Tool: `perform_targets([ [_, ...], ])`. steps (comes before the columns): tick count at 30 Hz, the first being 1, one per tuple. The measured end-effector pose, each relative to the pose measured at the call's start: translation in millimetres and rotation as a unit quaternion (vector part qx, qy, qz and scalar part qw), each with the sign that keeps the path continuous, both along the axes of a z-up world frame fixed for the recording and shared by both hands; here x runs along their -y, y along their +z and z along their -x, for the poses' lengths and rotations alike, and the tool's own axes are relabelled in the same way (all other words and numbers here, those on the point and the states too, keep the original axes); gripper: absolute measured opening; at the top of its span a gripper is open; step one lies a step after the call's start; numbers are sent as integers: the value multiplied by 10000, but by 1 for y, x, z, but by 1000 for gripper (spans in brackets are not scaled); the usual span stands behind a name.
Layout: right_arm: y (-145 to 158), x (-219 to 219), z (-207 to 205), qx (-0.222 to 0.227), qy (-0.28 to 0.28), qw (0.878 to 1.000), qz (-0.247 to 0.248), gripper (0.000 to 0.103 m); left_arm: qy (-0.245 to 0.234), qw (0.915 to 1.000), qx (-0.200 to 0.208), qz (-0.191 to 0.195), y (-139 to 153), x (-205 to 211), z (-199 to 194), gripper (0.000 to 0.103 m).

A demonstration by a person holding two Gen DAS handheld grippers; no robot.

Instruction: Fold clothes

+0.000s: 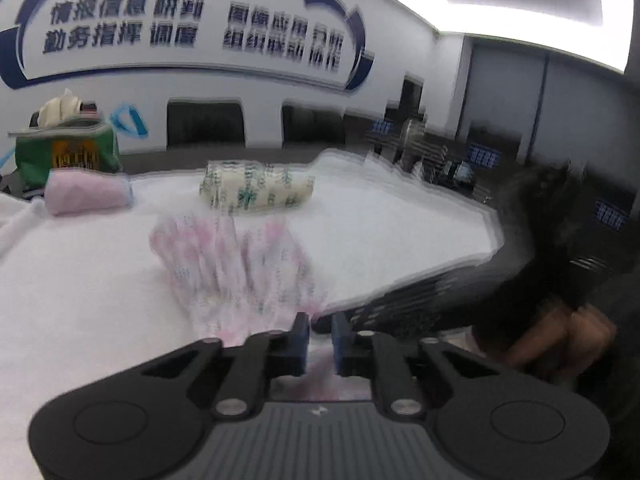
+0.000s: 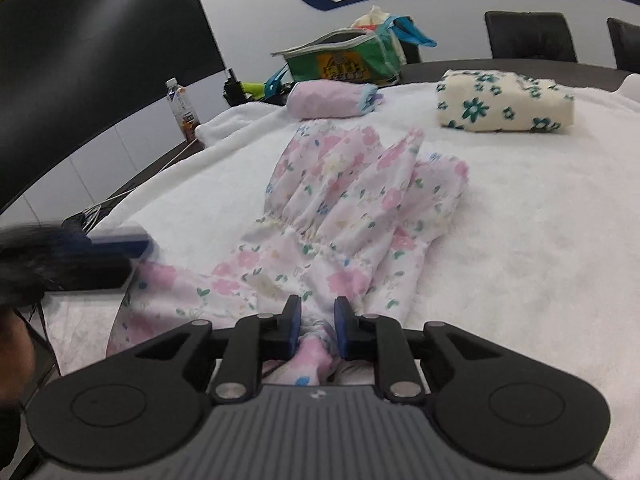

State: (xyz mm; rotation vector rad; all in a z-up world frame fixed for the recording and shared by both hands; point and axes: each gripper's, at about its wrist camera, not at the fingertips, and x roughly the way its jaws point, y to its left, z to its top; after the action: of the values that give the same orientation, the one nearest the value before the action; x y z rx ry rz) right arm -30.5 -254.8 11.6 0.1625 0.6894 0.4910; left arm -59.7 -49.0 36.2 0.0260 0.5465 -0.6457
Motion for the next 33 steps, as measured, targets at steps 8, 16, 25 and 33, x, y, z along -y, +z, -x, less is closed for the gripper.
perform_targets([
  [8,18,7,29,414,50,9990,162,17,33,9984,-519,-210,-32,7,-27,9],
  [16,8,12,32,297,48,9984,480,23,-64,9937,-951,591,-29,-27,-41,11],
  [25,35,-10,98,2166,2613,9223,1848,73,-106,9908,-1198,623,-23,-38,-55,33],
  [33,10,-31,67,1757,3372,8892,2545,68,16,9909,-1284,403,-28,-31,-60,33],
])
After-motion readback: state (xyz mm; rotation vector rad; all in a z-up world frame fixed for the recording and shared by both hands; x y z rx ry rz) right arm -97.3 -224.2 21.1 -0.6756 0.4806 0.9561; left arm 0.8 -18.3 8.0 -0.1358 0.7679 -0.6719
